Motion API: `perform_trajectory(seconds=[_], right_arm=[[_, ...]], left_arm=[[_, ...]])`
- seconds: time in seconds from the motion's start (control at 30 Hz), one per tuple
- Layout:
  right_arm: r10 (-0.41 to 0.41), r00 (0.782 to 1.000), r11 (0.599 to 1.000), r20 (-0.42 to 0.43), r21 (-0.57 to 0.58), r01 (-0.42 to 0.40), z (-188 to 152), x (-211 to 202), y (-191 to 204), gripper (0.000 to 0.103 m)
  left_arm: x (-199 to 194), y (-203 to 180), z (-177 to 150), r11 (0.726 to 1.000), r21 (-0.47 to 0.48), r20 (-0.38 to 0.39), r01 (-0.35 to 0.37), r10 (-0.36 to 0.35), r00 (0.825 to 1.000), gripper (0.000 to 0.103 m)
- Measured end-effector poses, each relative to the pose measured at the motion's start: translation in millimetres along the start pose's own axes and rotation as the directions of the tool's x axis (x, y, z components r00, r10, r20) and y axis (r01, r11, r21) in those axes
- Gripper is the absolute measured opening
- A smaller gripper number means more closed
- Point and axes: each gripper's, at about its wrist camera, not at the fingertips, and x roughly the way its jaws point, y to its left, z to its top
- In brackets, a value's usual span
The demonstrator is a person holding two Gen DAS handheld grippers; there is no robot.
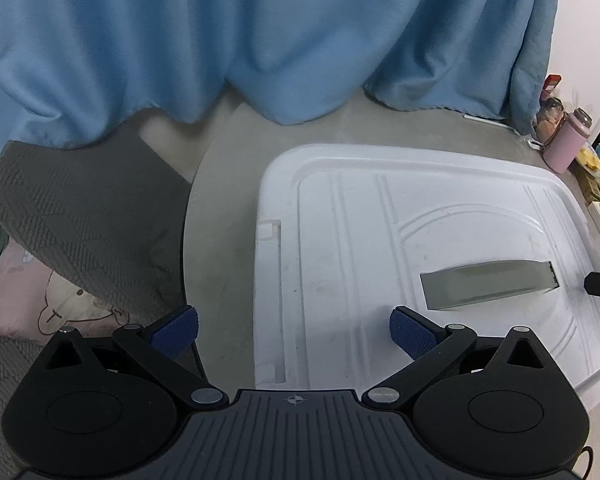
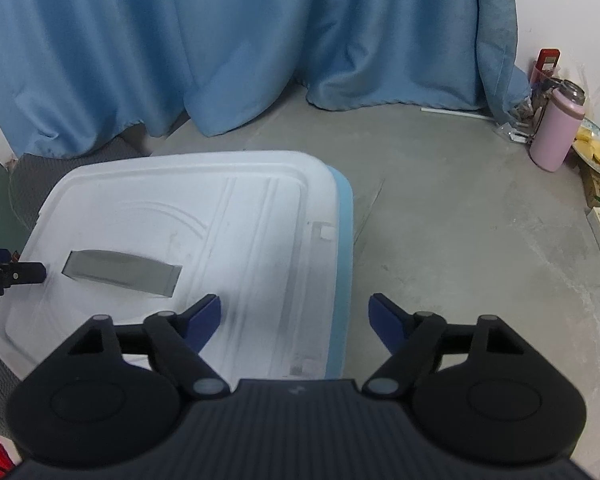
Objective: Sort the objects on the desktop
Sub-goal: 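Lower the white lid onto the blue bin rim with both tools, then open both tools to release the lid edges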
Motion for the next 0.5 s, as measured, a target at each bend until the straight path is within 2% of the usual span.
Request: perform_trajectory(seconds=[0.23,0.27,0.3,0.37,0.5], right_arm=[[0.054,0.999,0.997,-0.007,0.065,-0.053,1,3,-10,0.072],[0.052,0.999,0.997,-0.007,0.064,-0.052,1,2,-9,0.071],[0.05,0.999,0.997,-0.007,0.063,-0.049,1,2,-9,0.069],[0.049,0.999,0.996,-0.005,0.069,-0.048,2,2,-9,0.067],[0.053,0.999,0.996,-0.001,0.078,-0.052,3,2,-11,0.064]], left_arm=[[4,-2,-4,0.999,-0.015,-0.004,0.042,-0.043,0.999,0.102],[4,-2,-4,0.999,-0.015,-0.003,0.048,-0.048,0.999,0.098],[4,-2,-4,0.997,-0.024,-0.002,0.068,-0.069,0.998,0.09],[4,-2,-4,0.993,-0.043,-0.003,0.107,-0.108,0.994,0.084],[7,-9,-1,0.995,-0.027,0.002,0.094,-0.094,0.996,0.084]])
